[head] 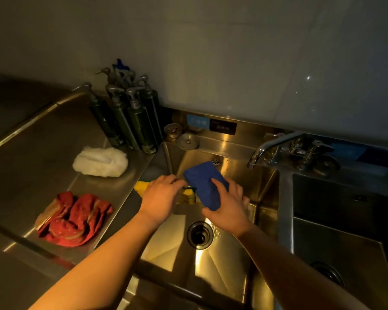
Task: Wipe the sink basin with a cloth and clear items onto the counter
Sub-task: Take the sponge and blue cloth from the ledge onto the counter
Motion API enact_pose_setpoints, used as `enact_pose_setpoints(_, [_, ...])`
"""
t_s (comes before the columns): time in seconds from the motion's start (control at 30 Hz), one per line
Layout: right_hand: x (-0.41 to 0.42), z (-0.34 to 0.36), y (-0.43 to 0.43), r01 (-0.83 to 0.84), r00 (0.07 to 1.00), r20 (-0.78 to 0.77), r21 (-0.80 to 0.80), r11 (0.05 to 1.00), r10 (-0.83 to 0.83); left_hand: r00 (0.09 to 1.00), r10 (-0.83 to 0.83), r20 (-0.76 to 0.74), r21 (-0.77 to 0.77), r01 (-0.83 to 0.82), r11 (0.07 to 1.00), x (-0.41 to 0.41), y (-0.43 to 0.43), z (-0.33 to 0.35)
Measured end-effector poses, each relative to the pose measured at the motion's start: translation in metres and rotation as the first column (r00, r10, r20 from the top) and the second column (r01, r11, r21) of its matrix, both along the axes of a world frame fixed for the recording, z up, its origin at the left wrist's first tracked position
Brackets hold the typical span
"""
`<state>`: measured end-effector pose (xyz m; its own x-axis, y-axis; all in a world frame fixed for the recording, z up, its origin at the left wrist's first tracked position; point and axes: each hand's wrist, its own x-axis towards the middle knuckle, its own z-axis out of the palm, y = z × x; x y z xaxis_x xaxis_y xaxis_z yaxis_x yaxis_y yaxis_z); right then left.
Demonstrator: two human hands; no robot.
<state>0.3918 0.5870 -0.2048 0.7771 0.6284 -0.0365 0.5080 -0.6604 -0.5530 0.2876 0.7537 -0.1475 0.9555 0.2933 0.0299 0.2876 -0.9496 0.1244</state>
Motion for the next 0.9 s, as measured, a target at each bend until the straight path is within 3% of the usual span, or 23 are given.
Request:
enact_pose_setpoints(0.33, [-0.017, 0.0, 0.069, 0.16, 0.986, -0.049, 0.042, 0.986, -0.158, 0.988, -0.152, 0.016, -0.003, 0.152, 0.988, 0.001, 0.082, 0.012])
enact_pose_setpoints(0.5, [-0.029, -0.001, 0.105, 0.252, 0.966, -0.074, 0.076, 0.965, -0.247, 0.987, -0.149, 0.054, -0.008, 0.149, 0.989, -0.011, 0.125, 0.015])
enact_pose_setpoints(0.9, [-0.042, 0.0, 0.147, 0.157, 0.986, -0.064, 0.096, 0.983, -0.151, 0.989, -0.144, 0.017, -0.008, 0.144, 0.99, -0.041, 0.165, -0.008])
